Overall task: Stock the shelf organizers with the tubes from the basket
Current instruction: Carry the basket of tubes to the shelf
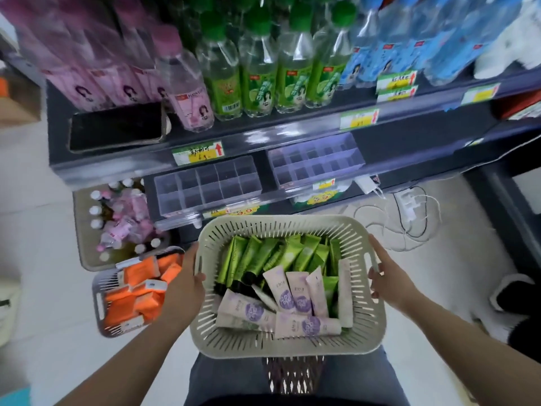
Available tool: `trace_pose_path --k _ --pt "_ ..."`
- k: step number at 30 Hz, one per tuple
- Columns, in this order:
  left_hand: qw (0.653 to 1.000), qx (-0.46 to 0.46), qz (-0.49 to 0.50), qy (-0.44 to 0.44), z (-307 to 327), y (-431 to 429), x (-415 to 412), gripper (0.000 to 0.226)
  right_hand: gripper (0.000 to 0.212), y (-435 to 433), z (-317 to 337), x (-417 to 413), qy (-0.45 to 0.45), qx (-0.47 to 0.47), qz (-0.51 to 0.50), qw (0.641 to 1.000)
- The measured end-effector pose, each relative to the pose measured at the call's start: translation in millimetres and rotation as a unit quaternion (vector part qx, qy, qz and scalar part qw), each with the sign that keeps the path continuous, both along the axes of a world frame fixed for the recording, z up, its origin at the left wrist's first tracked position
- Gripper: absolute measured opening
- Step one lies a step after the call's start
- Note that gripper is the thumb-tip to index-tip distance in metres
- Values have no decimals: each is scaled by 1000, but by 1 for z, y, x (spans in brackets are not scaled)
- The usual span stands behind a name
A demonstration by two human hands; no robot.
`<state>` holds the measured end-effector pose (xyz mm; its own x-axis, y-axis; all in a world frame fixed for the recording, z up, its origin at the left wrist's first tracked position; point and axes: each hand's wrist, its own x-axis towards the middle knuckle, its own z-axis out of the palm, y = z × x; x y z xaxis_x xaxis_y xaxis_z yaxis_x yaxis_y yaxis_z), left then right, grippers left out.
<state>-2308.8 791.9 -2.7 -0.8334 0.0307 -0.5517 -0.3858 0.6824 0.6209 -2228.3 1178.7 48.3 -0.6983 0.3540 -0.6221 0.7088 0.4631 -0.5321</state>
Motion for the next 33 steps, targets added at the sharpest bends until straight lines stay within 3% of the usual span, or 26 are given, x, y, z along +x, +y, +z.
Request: trace_pose_path --k 10,13,17,23,29,33 --pt "994 -16 109 7 -52 53 18 73 78 64 -93 -69 9 -20 127 992" --pt "993 -4 119 8 -78 67 14 71 81 76 -125 -80 12 -52 109 993" --pt "992 20 122 15 -122 76 7 66 82 85 -165 -84 14 -27 108 994" --pt "994 -26 102 22 -189 78 -4 64 77 89 -227 -93 27 -40 108 993" --pt "992 -9 124 18 -252 71 -16 79 86 86 -278 -107 66 -69 106 990" --pt "989 3 149 15 -266 71 -21 77 79 87 -288 -108 79 -95 92 988"
